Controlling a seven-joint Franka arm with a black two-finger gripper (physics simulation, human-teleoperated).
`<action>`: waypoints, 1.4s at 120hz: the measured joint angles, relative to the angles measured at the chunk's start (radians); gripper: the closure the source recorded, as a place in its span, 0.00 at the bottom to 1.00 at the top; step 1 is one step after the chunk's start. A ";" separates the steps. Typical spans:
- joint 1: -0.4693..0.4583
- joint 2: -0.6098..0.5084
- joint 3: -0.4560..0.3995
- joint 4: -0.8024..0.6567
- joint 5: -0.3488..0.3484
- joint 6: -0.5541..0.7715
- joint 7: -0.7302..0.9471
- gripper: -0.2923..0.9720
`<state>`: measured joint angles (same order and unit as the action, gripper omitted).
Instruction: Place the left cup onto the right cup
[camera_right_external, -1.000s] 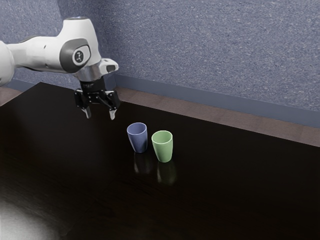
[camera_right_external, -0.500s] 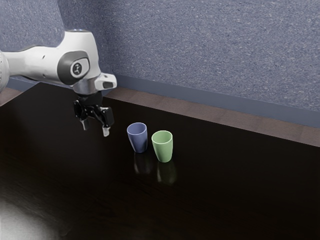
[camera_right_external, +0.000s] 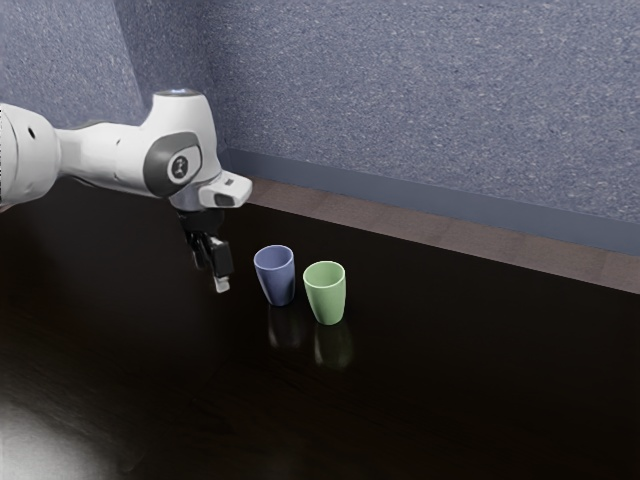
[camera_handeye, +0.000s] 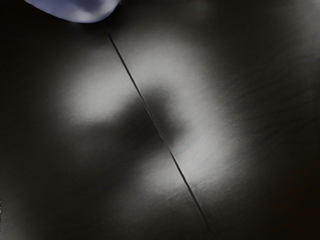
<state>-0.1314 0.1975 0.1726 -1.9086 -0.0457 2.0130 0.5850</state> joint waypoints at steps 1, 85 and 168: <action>0.000 0.000 -0.001 0.000 0.000 0.002 0.006 0.25; -0.001 0.119 -0.028 0.115 -0.050 0.085 0.352 0.25; -0.001 0.191 -0.065 0.150 -0.087 0.139 0.470 0.25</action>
<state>-0.1325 0.3883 0.1071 -1.7590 -0.1324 2.1516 1.0555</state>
